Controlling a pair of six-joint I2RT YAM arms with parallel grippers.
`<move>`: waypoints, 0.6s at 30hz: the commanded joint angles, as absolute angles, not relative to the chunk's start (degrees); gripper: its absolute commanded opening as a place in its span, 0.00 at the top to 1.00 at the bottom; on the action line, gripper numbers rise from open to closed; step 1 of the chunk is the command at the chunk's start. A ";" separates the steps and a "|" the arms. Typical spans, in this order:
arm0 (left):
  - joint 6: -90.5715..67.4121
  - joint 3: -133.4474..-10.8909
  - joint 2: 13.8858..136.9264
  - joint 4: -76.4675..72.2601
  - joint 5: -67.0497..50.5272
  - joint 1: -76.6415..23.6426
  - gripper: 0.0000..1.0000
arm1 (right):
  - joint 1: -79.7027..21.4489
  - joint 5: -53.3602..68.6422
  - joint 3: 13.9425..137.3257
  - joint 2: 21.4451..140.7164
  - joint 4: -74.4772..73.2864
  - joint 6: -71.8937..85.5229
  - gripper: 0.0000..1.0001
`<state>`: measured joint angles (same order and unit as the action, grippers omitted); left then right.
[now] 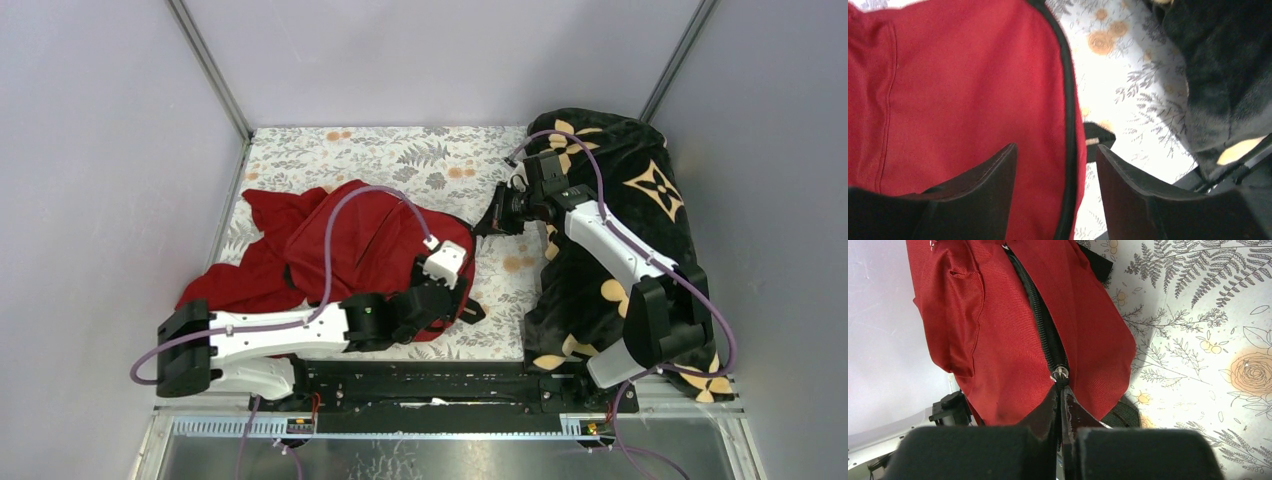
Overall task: Pack the student bag
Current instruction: Zip the student bag at the center of the board.
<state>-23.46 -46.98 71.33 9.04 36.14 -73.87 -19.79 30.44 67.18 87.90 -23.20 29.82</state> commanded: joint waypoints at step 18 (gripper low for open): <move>-15.48 -58.39 93.63 -6.25 46.18 -71.35 0.77 | -20.21 30.33 67.73 83.41 -18.59 30.25 1.00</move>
<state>-17.04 -58.74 91.72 1.10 43.46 -72.71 -20.21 29.43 66.72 86.35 -23.24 29.87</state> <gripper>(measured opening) 0.362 0.020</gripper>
